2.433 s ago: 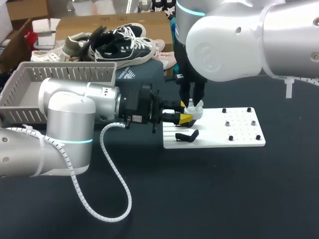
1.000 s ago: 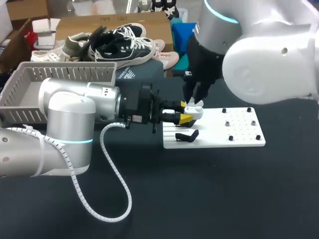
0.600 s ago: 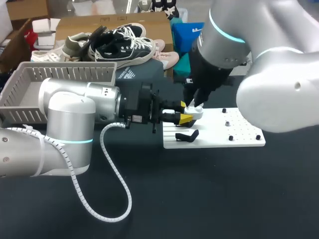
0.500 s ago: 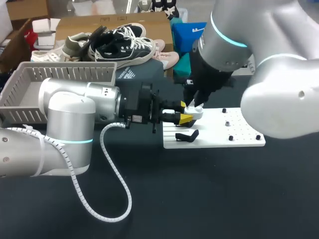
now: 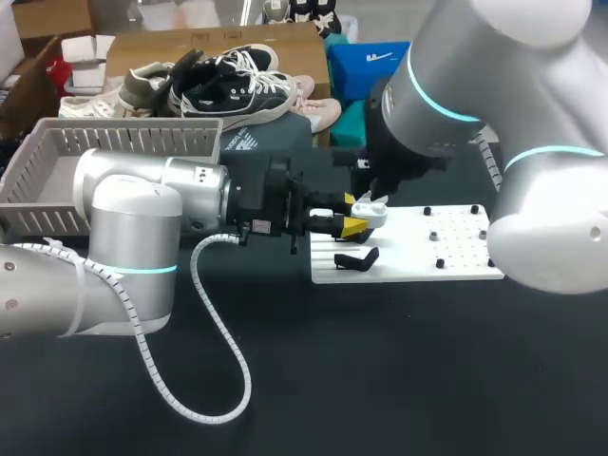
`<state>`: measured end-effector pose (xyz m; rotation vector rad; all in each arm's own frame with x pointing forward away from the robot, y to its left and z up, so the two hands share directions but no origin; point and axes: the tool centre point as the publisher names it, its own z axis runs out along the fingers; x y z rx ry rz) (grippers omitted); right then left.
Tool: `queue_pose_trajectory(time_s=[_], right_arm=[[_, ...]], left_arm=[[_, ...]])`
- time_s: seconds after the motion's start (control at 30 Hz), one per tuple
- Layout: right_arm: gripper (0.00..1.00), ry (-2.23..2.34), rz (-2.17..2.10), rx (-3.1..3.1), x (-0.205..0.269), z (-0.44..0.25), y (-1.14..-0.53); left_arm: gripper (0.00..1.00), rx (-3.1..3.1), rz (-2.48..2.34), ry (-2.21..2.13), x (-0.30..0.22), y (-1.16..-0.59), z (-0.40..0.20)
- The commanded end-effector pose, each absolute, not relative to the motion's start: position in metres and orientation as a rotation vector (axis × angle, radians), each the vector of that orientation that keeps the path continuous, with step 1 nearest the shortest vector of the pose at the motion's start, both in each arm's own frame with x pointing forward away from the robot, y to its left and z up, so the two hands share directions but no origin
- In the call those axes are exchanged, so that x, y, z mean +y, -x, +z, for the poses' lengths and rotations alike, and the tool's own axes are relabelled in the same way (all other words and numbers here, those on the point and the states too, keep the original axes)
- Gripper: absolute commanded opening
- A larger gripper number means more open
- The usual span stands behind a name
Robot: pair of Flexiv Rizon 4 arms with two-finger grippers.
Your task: Pick up each earbud case from the left stands, insert the matching earbuds, close the lid, and place the case in the box.
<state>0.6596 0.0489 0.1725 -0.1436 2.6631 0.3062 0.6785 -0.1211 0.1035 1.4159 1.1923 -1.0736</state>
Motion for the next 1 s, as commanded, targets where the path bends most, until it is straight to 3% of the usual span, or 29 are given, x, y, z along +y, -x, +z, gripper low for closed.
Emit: queue_pose_trajectory(time_s=[0.03,1.0], right_arm=[[0.0,0.13,0.294,2.602,0.051,0.169,-0.659],[0.0,0.128,0.276,2.659,0.048,0.151,-0.666]], left_arm=[[0.0,1.193,-1.069,-1.411,-0.121,-0.677,0.103],[0.0,1.193,-1.069,-1.411,-0.121,-0.677,0.103]])
